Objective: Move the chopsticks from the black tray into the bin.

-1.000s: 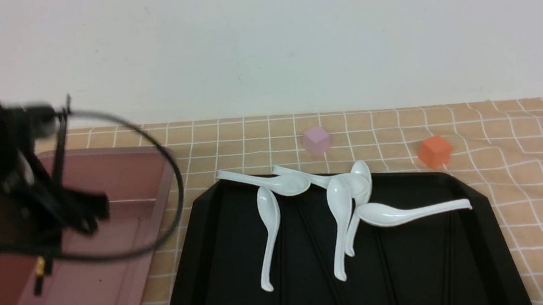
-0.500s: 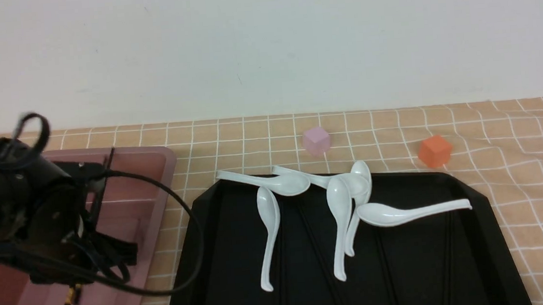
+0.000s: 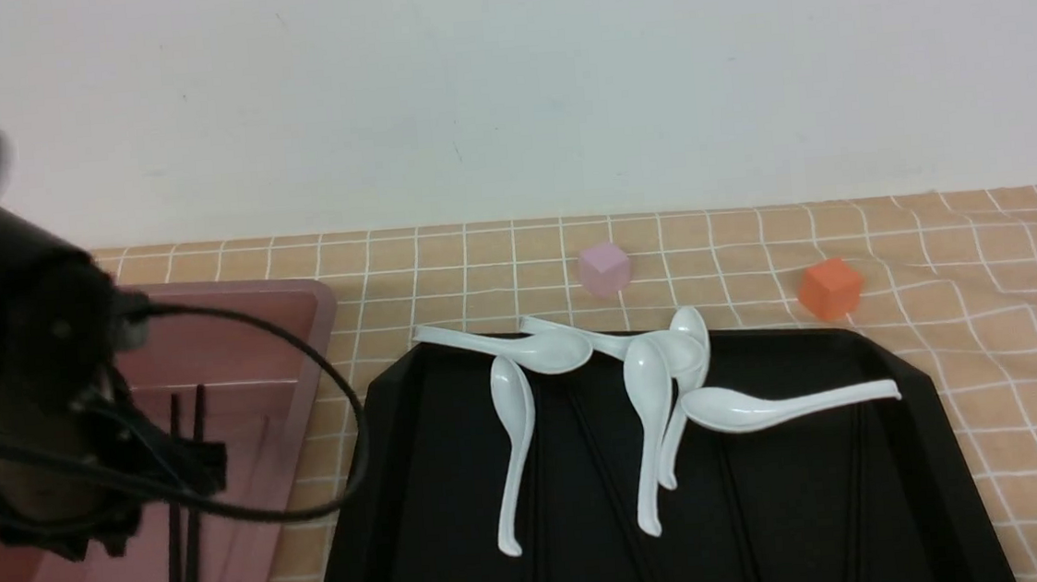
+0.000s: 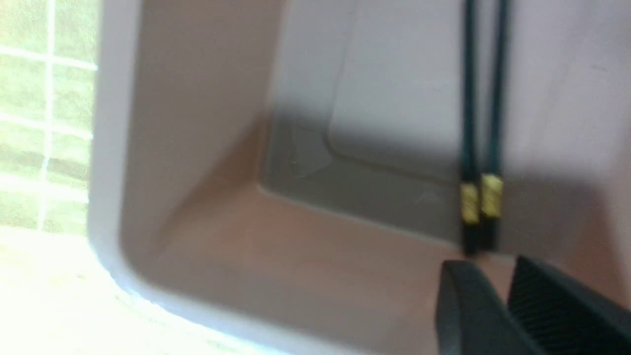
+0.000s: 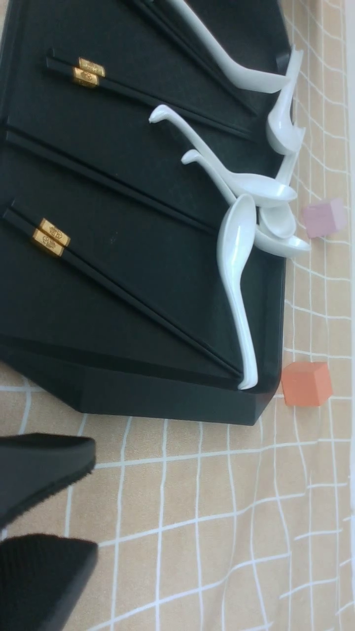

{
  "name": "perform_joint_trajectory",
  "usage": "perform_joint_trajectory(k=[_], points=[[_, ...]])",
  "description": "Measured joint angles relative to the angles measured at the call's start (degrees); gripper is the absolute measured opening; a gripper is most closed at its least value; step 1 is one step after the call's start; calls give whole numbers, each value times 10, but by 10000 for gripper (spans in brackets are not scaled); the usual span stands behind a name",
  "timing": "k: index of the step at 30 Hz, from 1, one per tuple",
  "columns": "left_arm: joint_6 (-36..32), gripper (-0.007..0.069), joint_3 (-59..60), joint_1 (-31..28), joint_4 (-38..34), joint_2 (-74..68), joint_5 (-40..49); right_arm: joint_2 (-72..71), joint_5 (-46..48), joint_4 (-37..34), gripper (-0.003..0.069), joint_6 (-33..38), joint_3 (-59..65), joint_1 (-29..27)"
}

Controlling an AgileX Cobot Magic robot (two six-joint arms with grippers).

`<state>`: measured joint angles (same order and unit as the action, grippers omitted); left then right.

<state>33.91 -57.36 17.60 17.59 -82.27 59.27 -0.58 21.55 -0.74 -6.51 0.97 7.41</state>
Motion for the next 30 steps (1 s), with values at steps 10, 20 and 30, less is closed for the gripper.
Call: perform_joint_trajectory(k=[10,20,30], points=[[-108,-13,51,0,-120,233,52,0,0,0,240,0,0,0],[-145,-13,230,0,-241,487,-66,0,0,0,240,0,0,0],[-162,-13,376,0,-316,615,-370,0,0,0,240,0,0,0]])
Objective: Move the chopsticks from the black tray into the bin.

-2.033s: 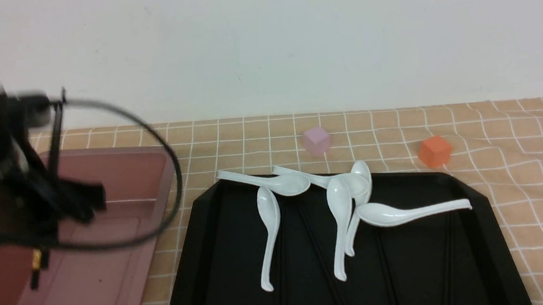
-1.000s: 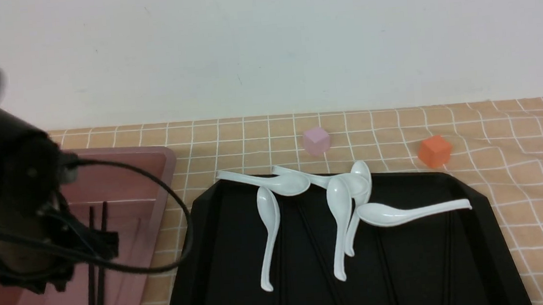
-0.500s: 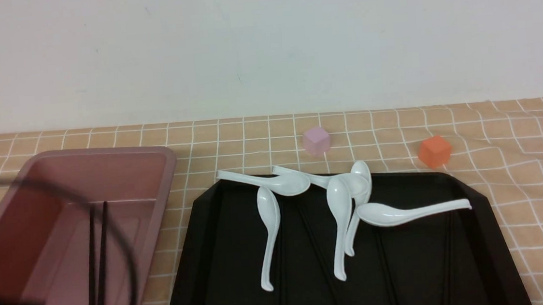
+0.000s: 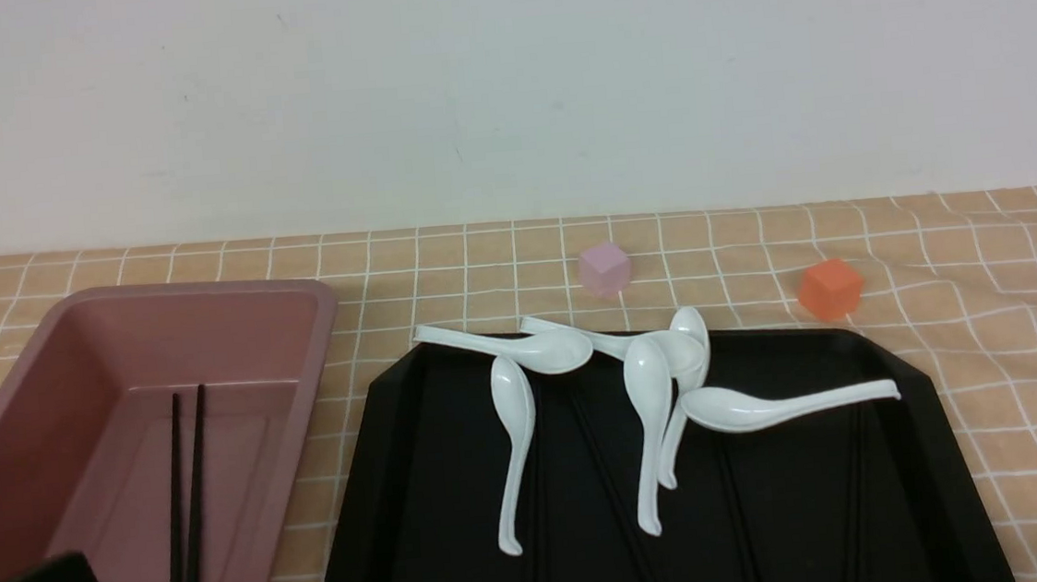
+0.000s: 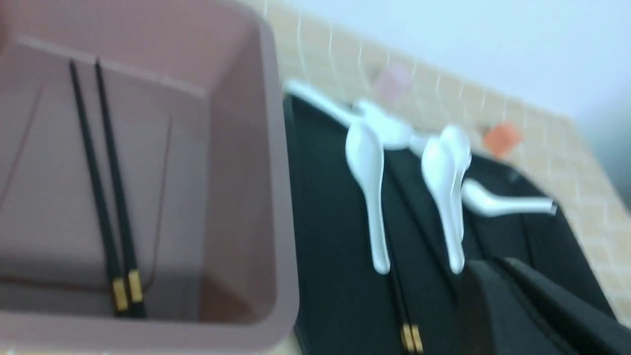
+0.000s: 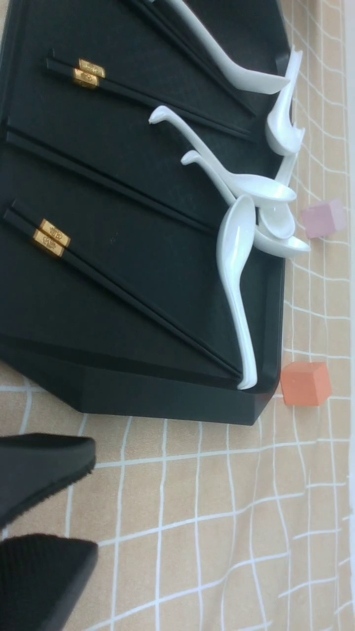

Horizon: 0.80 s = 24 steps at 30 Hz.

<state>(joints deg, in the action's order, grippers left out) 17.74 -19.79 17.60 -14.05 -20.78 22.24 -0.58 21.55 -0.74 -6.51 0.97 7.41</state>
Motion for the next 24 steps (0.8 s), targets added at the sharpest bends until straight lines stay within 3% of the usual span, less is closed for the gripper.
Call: perform_joint_trajectory(k=[17,24], points=[[0,-13,24,0,4,3,-11,0,0,0,240,0,0,0],[0,-13,72,-13,26,91,-38,0,0,0,240,0,0,0]])
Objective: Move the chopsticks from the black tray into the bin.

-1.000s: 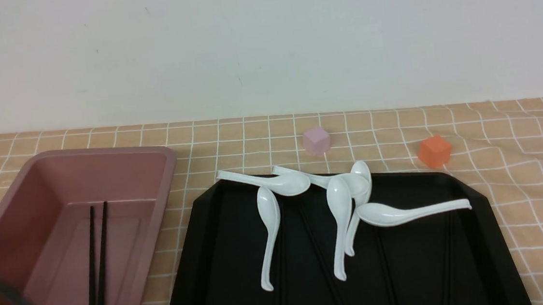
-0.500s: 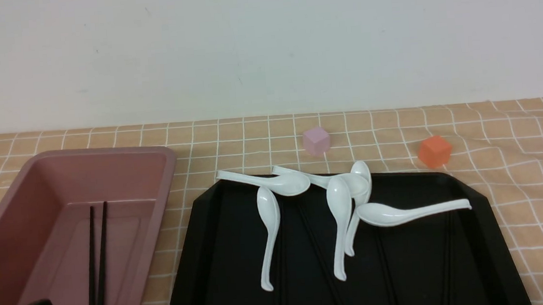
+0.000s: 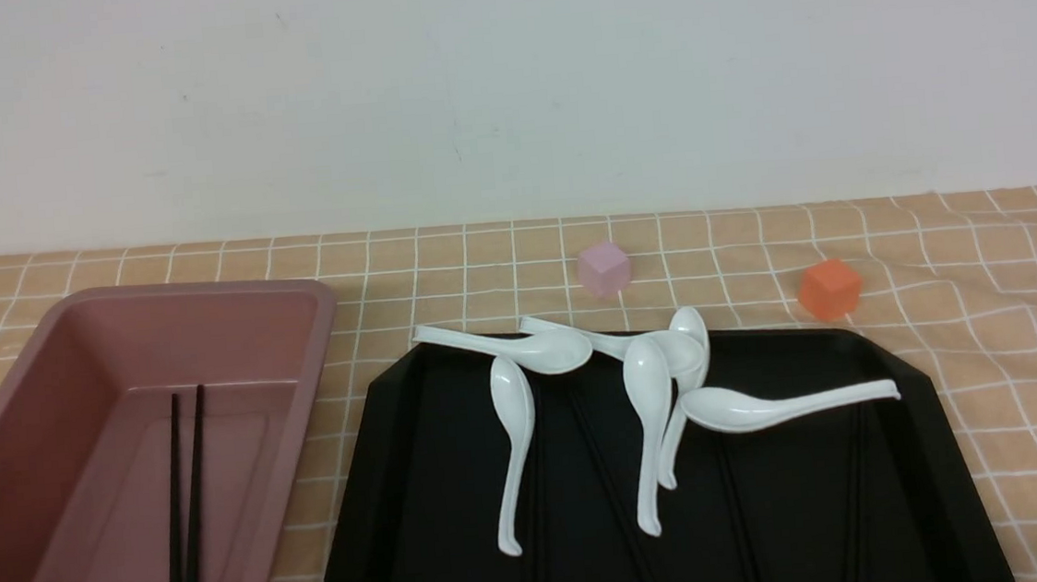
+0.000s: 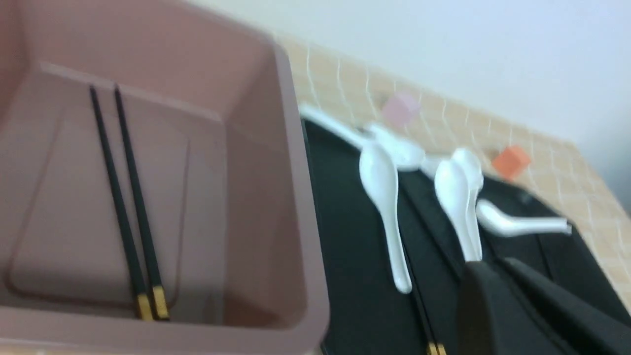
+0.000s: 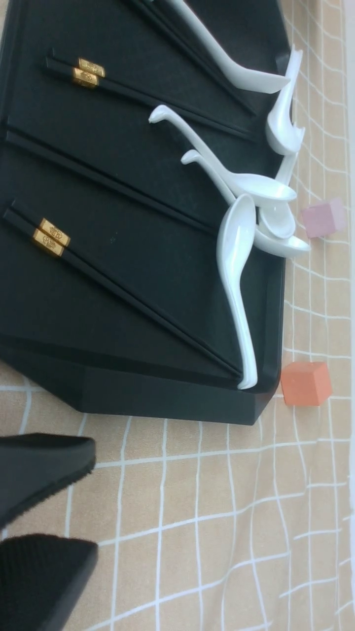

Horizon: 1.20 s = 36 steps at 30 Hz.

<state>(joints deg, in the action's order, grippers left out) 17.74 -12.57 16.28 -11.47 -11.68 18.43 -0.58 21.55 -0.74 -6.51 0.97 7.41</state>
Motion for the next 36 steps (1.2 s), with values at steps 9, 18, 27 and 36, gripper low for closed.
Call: perform_joint_trajectory(k=[9,18,27,36], points=[[0,-10,121,-92,64,118,-28,0,0,0,240,0,0,0],[0,-1,142,-109,103,124,17,0,0,0,240,0,0,0],[0,6,142,-109,108,124,32,0,0,0,240,0,0,0],[0,11,142,-109,108,124,32,0,0,0,240,0,0,0]])
